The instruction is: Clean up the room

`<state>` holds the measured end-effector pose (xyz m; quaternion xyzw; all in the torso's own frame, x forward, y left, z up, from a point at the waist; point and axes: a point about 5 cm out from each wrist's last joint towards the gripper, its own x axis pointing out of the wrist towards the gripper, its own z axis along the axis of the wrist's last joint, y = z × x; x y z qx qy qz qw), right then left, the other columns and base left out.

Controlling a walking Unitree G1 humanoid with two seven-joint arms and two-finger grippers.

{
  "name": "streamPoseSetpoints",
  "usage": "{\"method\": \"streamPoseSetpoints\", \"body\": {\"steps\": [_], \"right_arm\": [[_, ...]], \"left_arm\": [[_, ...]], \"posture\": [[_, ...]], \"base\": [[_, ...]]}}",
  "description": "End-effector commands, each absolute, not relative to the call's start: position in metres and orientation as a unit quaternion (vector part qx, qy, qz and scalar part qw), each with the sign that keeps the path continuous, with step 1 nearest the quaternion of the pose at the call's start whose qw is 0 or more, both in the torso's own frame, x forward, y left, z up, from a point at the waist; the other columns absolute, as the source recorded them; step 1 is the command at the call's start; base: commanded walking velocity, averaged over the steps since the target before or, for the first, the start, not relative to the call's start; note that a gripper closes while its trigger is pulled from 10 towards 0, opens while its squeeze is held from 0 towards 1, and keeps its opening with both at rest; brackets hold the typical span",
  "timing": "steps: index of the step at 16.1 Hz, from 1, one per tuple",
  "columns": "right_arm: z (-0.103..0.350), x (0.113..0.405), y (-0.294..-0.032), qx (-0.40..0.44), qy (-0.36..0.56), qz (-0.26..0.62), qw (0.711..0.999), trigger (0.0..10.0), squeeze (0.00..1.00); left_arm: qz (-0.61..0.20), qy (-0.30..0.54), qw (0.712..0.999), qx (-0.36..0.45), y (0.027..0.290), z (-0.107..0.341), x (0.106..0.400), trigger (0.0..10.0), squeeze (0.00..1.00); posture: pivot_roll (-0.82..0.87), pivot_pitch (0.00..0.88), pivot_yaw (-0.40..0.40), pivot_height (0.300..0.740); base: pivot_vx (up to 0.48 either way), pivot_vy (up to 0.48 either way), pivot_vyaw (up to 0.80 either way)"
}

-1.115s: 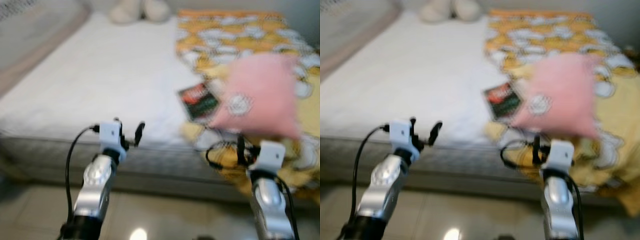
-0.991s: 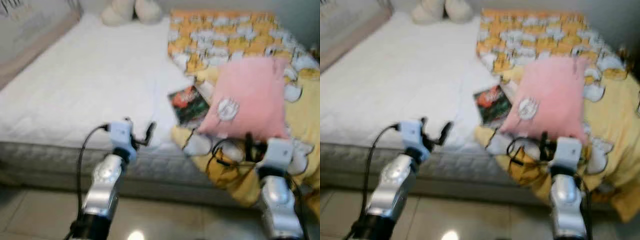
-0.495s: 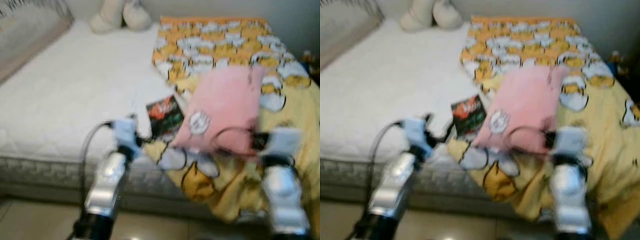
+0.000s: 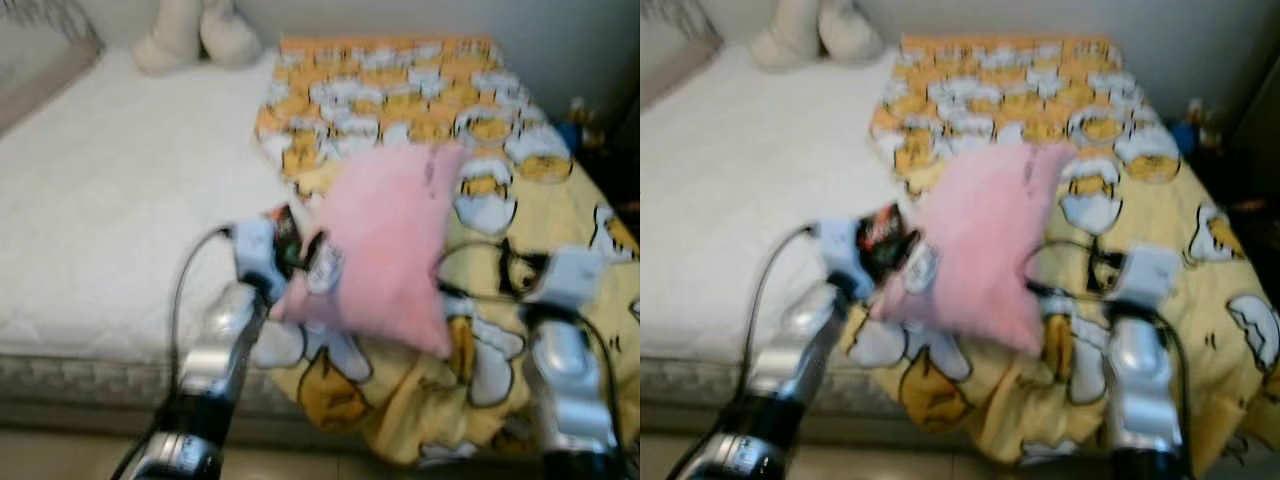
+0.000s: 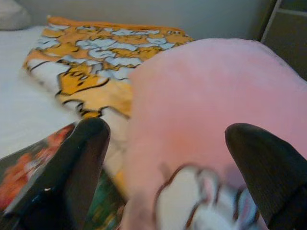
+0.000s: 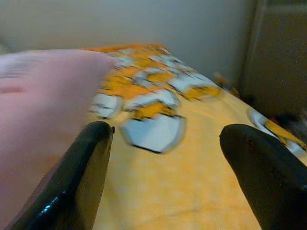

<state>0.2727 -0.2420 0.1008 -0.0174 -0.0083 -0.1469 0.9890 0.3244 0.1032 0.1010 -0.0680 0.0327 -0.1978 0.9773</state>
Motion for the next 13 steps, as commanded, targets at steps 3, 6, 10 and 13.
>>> {"method": "streamPoseSetpoints", "body": {"steps": [3,6,10,13], "right_arm": [[0.113,0.282,-0.236,0.042,-0.011,-0.128,0.991,10.0,0.00],[0.127,0.282,-0.240,0.094,-0.013,-0.120,0.988,10.0,0.00],[0.124,0.281,-0.237,0.217,0.025,-0.077,0.973,10.0,0.00],[0.114,0.283,-0.227,0.228,0.063,-0.043,0.971,10.0,0.00]], "left_arm": [[-0.185,0.047,0.978,-0.085,0.131,0.114,0.352,10.0,0.00],[-0.176,0.069,0.974,-0.125,0.150,0.123,0.368,10.0,0.00],[-0.195,0.113,0.952,-0.209,0.160,0.118,0.375,10.0,0.00],[-0.216,0.131,0.941,-0.223,0.154,0.111,0.374,10.0,0.00]], "posture": [[-0.15,0.000,0.066,0.724],[-0.17,0.000,0.079,0.724],[-0.21,0.009,0.090,0.724],[-0.21,0.047,0.090,0.724]], "base": [[0.000,0.000,0.00],[0.000,0.000,0.00],[0.000,0.000,0.00],[0.000,0.000,0.00]]}}
